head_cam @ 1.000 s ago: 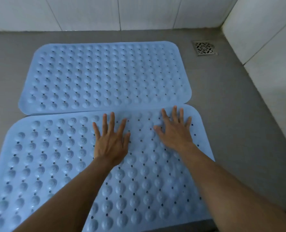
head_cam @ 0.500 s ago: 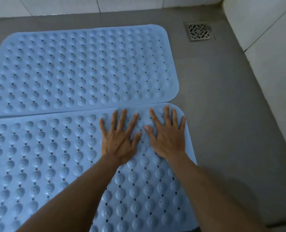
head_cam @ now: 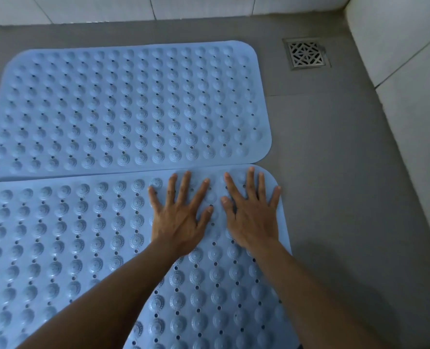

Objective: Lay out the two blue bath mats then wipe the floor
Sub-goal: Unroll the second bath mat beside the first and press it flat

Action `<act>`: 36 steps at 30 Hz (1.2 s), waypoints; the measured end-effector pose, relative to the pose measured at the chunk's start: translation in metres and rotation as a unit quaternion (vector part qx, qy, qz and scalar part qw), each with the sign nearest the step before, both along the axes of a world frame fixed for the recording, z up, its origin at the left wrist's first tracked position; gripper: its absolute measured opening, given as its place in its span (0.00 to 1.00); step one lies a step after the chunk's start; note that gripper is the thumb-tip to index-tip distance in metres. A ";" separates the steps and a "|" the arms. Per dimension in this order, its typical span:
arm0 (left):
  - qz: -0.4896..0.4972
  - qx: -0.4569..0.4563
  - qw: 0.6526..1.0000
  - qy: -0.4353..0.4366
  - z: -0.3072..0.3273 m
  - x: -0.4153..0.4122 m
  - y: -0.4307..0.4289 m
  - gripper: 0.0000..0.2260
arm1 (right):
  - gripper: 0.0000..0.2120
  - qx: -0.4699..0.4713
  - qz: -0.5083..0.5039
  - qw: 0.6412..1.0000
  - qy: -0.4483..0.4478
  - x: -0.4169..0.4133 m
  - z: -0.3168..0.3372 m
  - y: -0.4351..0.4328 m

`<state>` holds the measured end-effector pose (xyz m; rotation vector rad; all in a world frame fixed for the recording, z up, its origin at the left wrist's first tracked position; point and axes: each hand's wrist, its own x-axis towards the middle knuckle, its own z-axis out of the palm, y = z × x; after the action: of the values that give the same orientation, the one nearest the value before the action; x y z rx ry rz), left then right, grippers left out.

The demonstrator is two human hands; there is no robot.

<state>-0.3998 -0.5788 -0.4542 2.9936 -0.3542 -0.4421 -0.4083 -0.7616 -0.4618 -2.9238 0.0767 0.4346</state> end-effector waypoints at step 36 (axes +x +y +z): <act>0.139 0.011 0.990 0.003 0.009 -0.183 0.365 0.31 | 0.42 0.008 0.130 0.991 0.021 -0.158 0.016 0.333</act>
<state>-0.5823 -0.2140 -0.4455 2.9972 0.0693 -0.4285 -0.5667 -0.4283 -0.4462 -2.9185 -0.3043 0.5337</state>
